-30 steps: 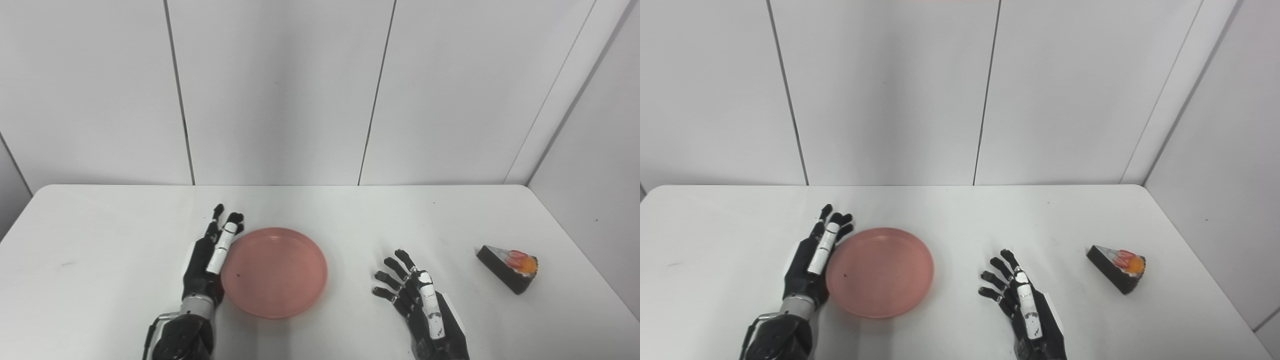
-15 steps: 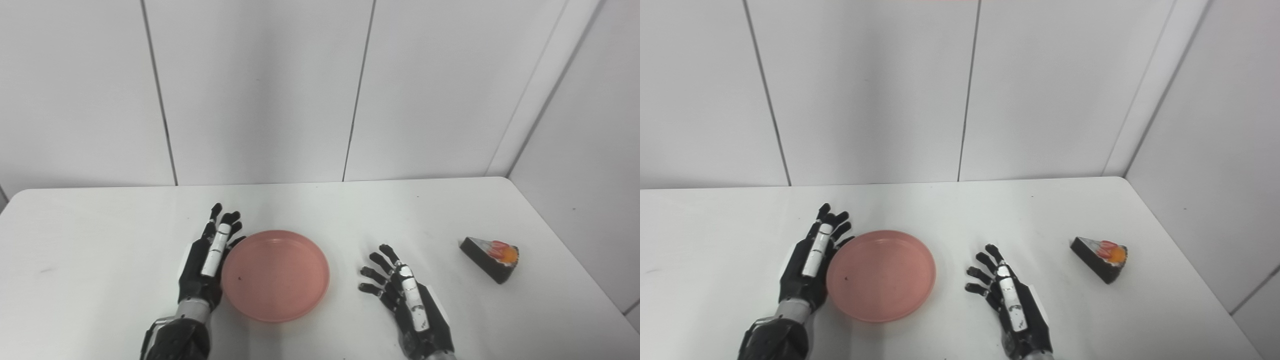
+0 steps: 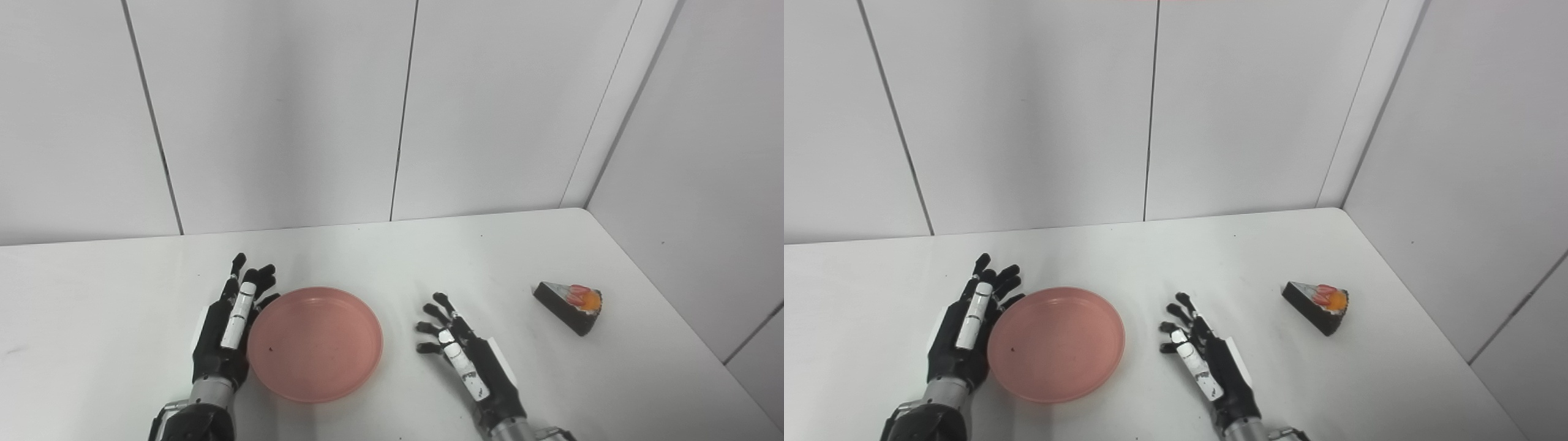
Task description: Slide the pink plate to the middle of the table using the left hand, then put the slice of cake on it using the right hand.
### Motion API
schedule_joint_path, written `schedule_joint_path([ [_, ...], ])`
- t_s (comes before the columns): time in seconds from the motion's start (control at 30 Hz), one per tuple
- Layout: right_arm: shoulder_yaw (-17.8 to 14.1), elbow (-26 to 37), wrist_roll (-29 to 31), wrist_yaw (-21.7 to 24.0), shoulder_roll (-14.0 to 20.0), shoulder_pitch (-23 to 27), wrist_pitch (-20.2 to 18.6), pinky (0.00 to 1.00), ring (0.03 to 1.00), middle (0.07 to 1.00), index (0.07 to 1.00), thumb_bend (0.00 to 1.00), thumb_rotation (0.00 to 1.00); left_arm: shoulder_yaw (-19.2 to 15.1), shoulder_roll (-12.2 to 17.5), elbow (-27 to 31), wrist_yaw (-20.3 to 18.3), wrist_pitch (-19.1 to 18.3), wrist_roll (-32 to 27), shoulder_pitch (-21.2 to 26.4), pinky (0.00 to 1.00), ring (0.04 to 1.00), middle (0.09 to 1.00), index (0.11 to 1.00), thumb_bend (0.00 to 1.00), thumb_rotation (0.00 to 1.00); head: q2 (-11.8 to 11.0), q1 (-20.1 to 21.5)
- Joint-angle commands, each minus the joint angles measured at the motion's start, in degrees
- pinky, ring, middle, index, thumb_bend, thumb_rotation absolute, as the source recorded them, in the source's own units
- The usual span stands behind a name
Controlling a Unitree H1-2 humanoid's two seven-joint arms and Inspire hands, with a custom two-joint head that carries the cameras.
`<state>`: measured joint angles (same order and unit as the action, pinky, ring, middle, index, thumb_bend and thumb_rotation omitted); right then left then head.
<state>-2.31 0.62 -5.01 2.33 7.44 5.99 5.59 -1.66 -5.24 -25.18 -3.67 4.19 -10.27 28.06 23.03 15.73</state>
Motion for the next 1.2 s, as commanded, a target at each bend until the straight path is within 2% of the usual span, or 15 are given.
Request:
schedule_joint_path([
  [0.0,-1.5,2.8,-5.3,-2.9,3.2,1.3,3.9,0.69,0.802,0.887,0.911,0.84,0.88,-0.3,-0.7,-2.5,0.1,0.0,-0.3,0.6,0.8,0.875,0.849,1.0,0.6,0.73,-0.5,-0.5],
  [0.07,-1.8,5.2,-12.0,-4.8,5.8,2.1,3.6,0.64,0.781,0.884,0.904,0.87,0.89,-0.5,-0.7,-4.1,0.0,0.6,-0.3,1.0,0.8,0.878,0.848,1.0,0.6,0.72,-0.7,-0.9],
  [0.1,-1.8,6.7,-14.2,-5.3,6.8,2.5,3.2,0.63,0.768,0.876,0.899,0.84,0.87,-0.5,-0.7,-4.8,0.0,0.9,-0.3,1.2,0.81,0.882,0.848,1.0,0.6,0.72,-0.7,-1.0],
  [0.13,-1.9,9.3,-16.7,-5.3,7.7,3.0,1.3,0.63,0.755,0.865,0.888,0.83,0.84,-0.4,-0.7,-5.2,0.0,1.1,-0.1,1.2,0.81,0.885,0.853,1.0,0.61,0.73,-0.8,-1.0],
  [0.3,-3.0,23.0,-24.8,1.5,12.3,5.3,-13.5,0.62,0.784,0.863,0.89,0.86,0.87,-0.8,-0.9,-5.6,0.5,1.1,-0.1,1.3,0.8,0.884,0.855,1.0,0.6,0.74,-0.5,-1.0],
  [0.4,-4.3,25.7,-26.7,4.6,15.7,6.1,-17.4,0.65,0.811,0.87,0.898,0.9,0.85,-0.7,-1.0,-5.6,0.7,1.0,0.3,1.4,0.79,0.877,0.852,1.0,0.59,0.74,-0.4,-1.5],
  [0.43,-4.6,26.1,-27.2,5.7,16.8,6.4,-18.3,0.63,0.824,0.892,0.887,0.91,0.79,-0.7,-1.1,-5.5,0.8,1.0,0.4,1.3,0.78,0.87,0.847,1.0,0.58,0.74,-0.4,-1.5],
  [0.57,-5.0,25.8,-32.6,9.7,22.4,7.4,-21.1,0.7,0.867,0.903,0.862,0.95,0.72,-0.6,-1.2,-5.5,0.9,1.2,0.8,1.2,0.77,0.863,0.842,1.0,0.58,0.74,-0.2,-2.0],
  [0.73,-3.9,23.7,-39.4,10.8,25.9,8.6,-23.1,0.64,0.865,0.907,0.843,1.0,0.61,-0.8,-1.2,-5.7,0.7,1.1,0.5,1.4,0.77,0.868,0.844,1.0,0.58,0.74,-0.2,-2.2],
  [0.8,-3.4,22.8,-41.5,11.9,26.8,9.2,-24.1,0.75,0.919,0.914,0.836,1.0,0.58,-0.8,-1.2,-6.1,0.5,1.3,0.4,1.4,0.77,0.865,0.839,1.0,0.58,0.73,-0.3,-2.1],
  [0.83,-3.0,22.1,-43.1,12.6,27.2,9.6,-24.7,0.76,0.922,0.915,0.836,1.0,0.58,-0.7,-1.2,-6.1,0.6,1.3,0.5,1.4,0.77,0.865,0.839,1.0,0.58,0.73,-0.3,-2.2],
  [0.87,-2.8,21.7,-44.2,13.2,27.4,9.9,-25.1,0.84,0.943,0.913,0.832,1.0,0.57,-0.7,-1.2,-6.2,0.6,1.3,0.6,1.5,0.77,0.862,0.837,1.0,0.58,0.73,-0.3,-2.2],
  [0.93,-2.0,20.6,-46.8,15.1,28.1,10.7,-26.1,0.9,0.953,0.912,0.827,1.0,0.57,-0.6,-1.2,-6.2,0.7,1.3,0.8,1.5,0.77,0.856,0.833,1.0,0.58,0.73,-0.3,-2.2],
  [1.07,-0.9,17.7,-48.9,18.4,28.8,12.3,-27.6,0.98,0.948,0.923,0.826,1.0,0.55,-0.4,-1.2,-6.4,0.6,1.5,0.9,1.5,0.76,0.846,0.833,1.0,0.57,0.73,-0.3,-2.1],
  [1.17,-0.3,14.4,-48.4,22.0,29.0,14.0,-29.9,1.0,0.961,0.947,0.847,1.0,0.53,-0.3,-1.2,-6.5,0.6,1.3,1.0,1.6,0.75,0.842,0.834,1.0,0.56,0.74,-0.2,-2.3],
])
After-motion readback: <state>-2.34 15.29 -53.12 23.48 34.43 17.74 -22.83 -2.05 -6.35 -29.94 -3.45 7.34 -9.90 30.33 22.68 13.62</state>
